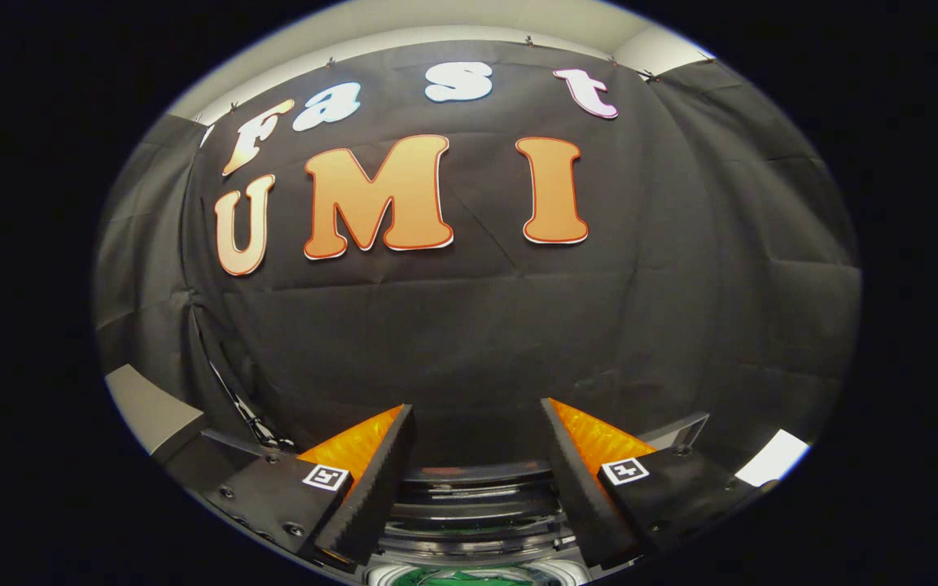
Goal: Put the clothes into the washing machine and then close the washing machine lid.
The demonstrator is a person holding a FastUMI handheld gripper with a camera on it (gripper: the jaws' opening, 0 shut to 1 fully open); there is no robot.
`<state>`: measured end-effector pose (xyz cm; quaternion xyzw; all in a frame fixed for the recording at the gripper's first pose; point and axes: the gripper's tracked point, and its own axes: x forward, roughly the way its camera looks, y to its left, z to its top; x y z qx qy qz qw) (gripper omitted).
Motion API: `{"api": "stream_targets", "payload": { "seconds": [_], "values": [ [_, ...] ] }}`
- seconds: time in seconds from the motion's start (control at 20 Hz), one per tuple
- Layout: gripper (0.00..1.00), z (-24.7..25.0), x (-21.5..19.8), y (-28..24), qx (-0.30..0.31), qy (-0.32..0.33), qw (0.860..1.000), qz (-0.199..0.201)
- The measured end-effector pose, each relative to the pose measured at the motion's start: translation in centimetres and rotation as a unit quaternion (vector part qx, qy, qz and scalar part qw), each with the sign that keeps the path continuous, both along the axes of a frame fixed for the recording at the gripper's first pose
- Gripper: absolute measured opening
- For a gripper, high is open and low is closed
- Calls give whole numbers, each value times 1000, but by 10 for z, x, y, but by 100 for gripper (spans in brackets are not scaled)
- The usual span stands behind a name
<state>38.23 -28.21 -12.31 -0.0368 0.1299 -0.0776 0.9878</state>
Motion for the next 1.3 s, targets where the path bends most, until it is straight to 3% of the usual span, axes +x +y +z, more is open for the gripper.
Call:
{"api": "stream_targets", "payload": {
  "seconds": [0.75,0.85,0.95,1.05,1.3],
  "values": [
    [94,5,-43,3,4,-1,1000,24],
    [91,-65,-68,8,57,155,986,26],
    [88,-58,-61,-1,110,73,991,11],
    [85,-47,-62,-1,122,52,991,20],
    [91,32,-26,-2,99,-4,995,10]
  ]
}}
